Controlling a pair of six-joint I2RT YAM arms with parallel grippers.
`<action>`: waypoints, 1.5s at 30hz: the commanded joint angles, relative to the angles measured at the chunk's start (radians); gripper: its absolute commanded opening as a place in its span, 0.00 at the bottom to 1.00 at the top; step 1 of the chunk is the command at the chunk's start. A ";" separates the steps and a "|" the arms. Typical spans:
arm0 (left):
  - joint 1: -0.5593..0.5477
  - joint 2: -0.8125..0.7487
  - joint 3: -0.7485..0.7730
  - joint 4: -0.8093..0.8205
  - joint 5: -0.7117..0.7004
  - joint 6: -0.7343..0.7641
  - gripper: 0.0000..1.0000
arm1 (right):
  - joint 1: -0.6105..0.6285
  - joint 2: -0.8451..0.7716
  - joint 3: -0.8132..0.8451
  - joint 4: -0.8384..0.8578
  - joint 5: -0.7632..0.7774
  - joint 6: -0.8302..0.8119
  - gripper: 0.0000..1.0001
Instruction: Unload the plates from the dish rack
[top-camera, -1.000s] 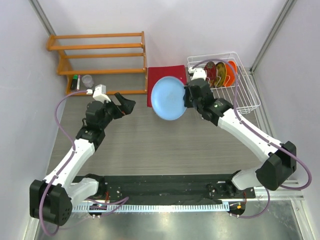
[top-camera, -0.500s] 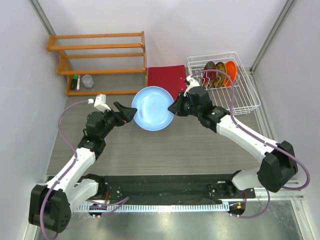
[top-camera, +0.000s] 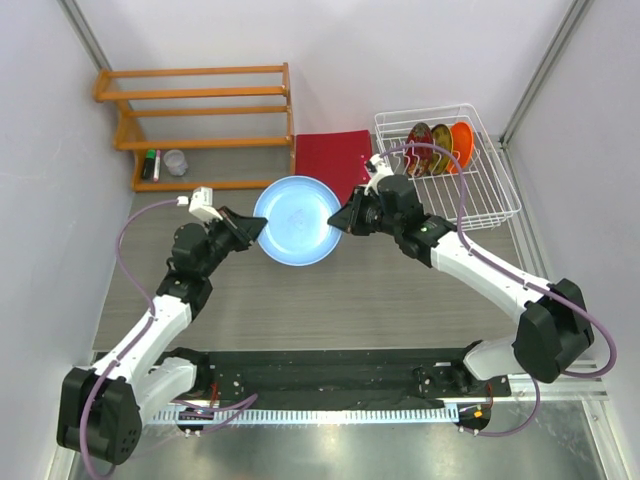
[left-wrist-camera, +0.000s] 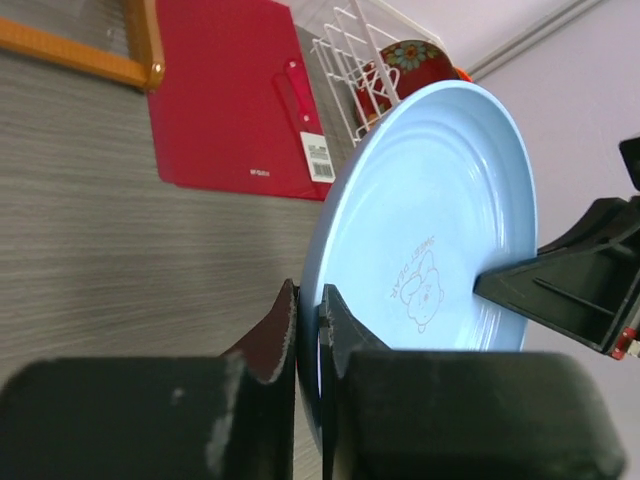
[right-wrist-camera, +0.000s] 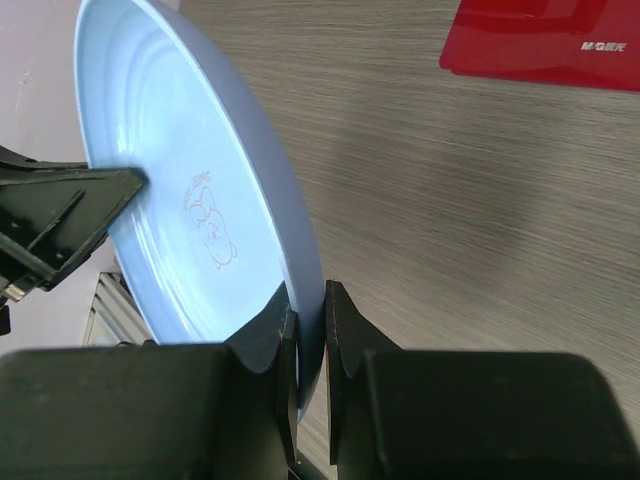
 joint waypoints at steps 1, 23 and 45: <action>-0.003 0.020 0.001 -0.006 -0.006 0.023 0.00 | 0.002 0.003 0.015 0.092 -0.070 0.032 0.16; -0.008 -0.083 -0.013 -0.483 -0.655 0.086 0.00 | -0.031 -0.068 0.026 -0.129 0.328 -0.159 0.68; -0.008 0.112 0.053 -0.617 -0.832 0.047 0.53 | -0.089 -0.037 0.047 -0.214 0.565 -0.277 0.80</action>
